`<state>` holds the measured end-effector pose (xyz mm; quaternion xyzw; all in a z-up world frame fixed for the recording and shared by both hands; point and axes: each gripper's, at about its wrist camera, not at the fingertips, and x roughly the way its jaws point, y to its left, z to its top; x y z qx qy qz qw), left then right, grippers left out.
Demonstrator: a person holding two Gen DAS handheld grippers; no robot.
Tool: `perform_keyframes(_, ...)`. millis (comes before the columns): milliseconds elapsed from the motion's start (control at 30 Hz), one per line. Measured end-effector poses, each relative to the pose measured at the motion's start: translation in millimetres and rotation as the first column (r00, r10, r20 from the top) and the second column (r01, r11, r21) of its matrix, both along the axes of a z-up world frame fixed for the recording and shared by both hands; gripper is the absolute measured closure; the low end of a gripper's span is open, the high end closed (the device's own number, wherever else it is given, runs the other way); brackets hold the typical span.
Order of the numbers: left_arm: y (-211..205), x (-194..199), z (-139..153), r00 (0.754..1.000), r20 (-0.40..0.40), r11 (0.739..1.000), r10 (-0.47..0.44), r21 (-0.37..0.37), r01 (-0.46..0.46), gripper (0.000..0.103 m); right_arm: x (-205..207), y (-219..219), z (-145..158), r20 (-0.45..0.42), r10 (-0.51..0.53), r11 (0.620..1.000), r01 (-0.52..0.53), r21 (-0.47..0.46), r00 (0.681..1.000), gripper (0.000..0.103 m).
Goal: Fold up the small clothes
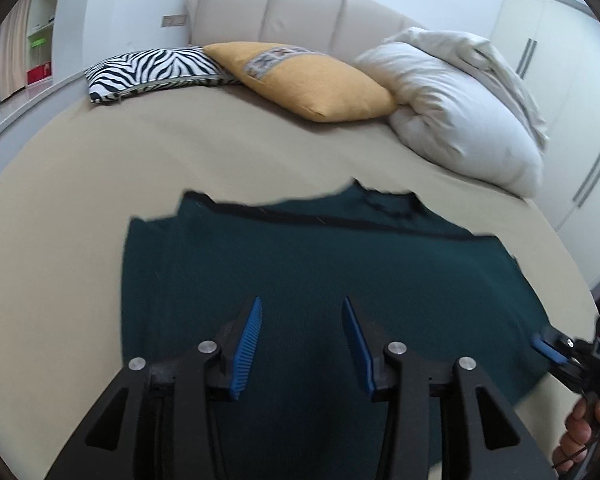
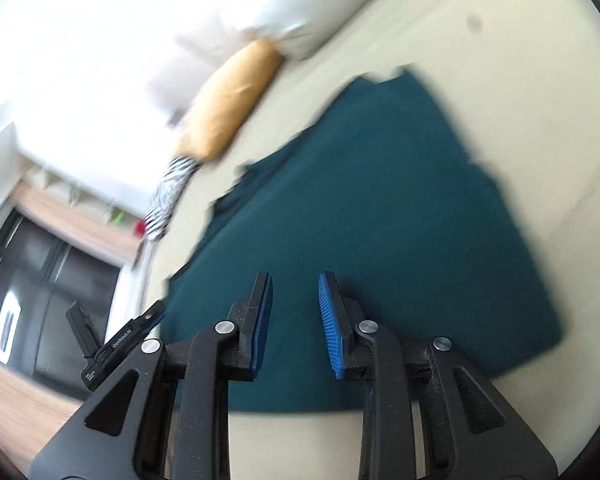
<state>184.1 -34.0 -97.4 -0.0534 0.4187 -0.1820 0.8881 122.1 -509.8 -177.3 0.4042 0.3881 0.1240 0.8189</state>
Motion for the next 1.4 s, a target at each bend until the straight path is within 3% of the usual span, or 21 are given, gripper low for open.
perform_keyframes(100,-10,-23,-18,0.998,-0.059,0.998,-0.036,0.050,0.039,0.055,12,55,1,0.002,0.145,0.989,-0.145,0.016,0.989,0.079)
perform_keyframes(200,5,-30,-31,0.996,-0.086,0.998,-0.014,0.056,0.019,0.057,23,91,-22,-0.064,0.217,0.976,-0.215,0.035,0.974,0.079)
perform_keyframes(267,17,-35,-32,0.995,-0.098,0.999,-0.004,0.053,0.009,0.059,27,87,-36,-0.127,0.177,0.984,-0.176,0.022,0.976,0.081)
perform_keyframes(333,33,-42,-35,0.995,-0.103,0.999,0.012,0.046,-0.007,0.060,19,69,-44,-0.100,0.128,0.990,-0.122,0.068,0.987,0.081)
perform_keyframes(467,65,-50,-38,0.991,-0.127,0.999,0.027,-0.035,-0.032,0.070,-5,9,-51,-0.104,-0.028,0.994,0.038,0.100,0.994,0.084)
perform_keyframes(567,80,-57,-38,0.990,-0.138,0.996,0.036,-0.081,-0.047,0.070,-21,-24,-39,-0.105,-0.132,0.989,0.137,0.045,0.986,0.081)
perform_keyframes(667,92,-68,-30,0.989,-0.139,0.992,0.053,-0.110,-0.068,0.070,-40,-39,-15,-0.098,-0.204,0.976,0.195,-0.092,0.974,0.076)
perform_keyframes(700,99,-74,-24,0.990,-0.130,0.988,0.063,-0.135,-0.080,0.068,-46,-40,-5,-0.077,-0.215,0.972,0.206,-0.110,0.974,0.074)
perform_keyframes(733,104,-78,-19,0.990,-0.118,0.984,0.074,-0.150,-0.091,0.059,-54,-46,5,-0.057,-0.218,0.969,0.209,-0.130,0.974,0.067)
perform_keyframes(767,111,-82,-14,0.990,-0.105,0.981,0.095,-0.159,-0.111,0.047,-59,-41,16,-0.034,-0.218,0.964,0.210,-0.161,0.975,0.054)
perform_keyframes(867,131,-83,-6,0.984,-0.104,0.962,0.148,-0.216,-0.167,0.040,-83,-47,50,0.035,-0.156,0.958,0.160,-0.240,0.987,0.051)
perform_keyframes(1000,140,-65,-16,0.974,-0.179,0.942,0.141,-0.279,-0.188,0.040,-50,11,73,0.055,-0.001,0.978,0.013,-0.210,0.998,0.051)
perform_keyframes(1067,139,-49,-24,0.968,-0.223,0.926,0.119,-0.325,-0.189,0.040,-32,43,77,0.051,0.067,0.981,-0.056,-0.188,0.996,0.051)
perform_keyframes(1233,129,-17,-43,0.943,-0.317,0.913,0.097,-0.349,-0.211,0.040,4,106,72,0.036,0.183,0.976,-0.177,-0.131,0.983,0.051)
perform_keyframes(1400,132,7,-47,0.937,-0.339,0.882,0.084,-0.412,-0.228,0.041,26,134,63,0.036,0.259,0.962,-0.255,-0.093,0.965,0.051)
